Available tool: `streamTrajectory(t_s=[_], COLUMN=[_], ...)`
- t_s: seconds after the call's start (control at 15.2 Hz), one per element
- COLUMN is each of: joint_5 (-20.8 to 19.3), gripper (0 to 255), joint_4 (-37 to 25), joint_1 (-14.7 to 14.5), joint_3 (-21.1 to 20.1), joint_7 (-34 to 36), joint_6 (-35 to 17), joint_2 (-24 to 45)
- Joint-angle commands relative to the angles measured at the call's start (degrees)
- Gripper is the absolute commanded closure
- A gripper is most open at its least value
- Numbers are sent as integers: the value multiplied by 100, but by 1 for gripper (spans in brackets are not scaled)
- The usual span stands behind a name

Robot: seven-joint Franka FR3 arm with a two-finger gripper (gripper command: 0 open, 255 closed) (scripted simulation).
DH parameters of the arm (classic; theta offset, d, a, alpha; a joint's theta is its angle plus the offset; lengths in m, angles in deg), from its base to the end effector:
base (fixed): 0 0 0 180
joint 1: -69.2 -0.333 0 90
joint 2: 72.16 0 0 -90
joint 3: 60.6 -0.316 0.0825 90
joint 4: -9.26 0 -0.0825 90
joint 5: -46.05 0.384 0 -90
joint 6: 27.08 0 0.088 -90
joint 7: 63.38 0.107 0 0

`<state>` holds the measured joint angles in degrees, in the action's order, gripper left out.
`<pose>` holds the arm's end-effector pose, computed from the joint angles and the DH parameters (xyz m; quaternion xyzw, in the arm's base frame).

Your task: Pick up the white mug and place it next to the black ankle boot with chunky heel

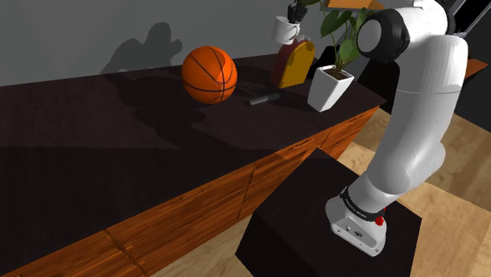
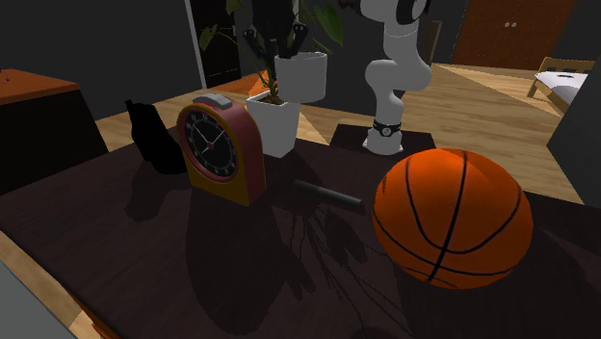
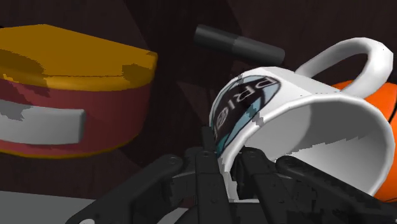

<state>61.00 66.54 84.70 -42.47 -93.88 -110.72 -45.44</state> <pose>0.6059 -0.2952 0.6033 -0.9982 -0.0044 -0.0356 0.0478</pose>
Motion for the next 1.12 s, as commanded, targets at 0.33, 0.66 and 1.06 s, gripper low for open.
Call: streamTrajectory(t_s=[0.33,0.66,1.06], joint_5=[-16,26,157], gripper=[255,255,255], joint_4=[594,665,370], joint_1=[522,963,1595], joint_3=[246,418,606], joint_7=[-851,-1453,-2178], joint_6=[-95,-30,183], joint_2=[-382,-426,-222])
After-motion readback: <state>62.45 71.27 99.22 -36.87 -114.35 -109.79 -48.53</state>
